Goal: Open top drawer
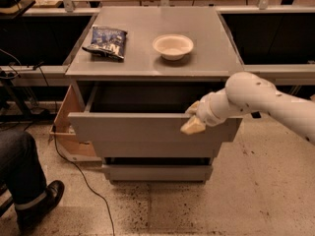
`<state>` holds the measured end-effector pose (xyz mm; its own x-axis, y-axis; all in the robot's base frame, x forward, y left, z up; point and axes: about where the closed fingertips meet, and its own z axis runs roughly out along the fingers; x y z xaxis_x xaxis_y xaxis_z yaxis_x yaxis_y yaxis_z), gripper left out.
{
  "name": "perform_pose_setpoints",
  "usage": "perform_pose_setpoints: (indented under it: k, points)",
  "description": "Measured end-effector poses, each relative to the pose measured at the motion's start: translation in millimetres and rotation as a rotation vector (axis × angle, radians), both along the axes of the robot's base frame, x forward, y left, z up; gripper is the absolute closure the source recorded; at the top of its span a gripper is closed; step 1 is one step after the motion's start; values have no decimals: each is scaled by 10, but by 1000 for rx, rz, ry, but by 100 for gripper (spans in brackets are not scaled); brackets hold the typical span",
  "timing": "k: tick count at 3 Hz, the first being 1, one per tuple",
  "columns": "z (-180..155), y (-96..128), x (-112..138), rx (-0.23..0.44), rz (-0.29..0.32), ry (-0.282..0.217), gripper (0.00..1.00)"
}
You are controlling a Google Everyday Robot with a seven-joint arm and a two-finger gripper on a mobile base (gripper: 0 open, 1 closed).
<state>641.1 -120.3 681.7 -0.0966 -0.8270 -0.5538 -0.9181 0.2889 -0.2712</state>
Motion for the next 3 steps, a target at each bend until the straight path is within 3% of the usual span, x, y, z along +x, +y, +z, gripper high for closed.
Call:
perform_pose_setpoints:
  k: [1,2,3]
  points:
    - [-109,162,-583,-16,80,98,22]
    - [-179,277,-977,-25,144,179,1]
    - [-201,358,-1235,-37,199,234,0]
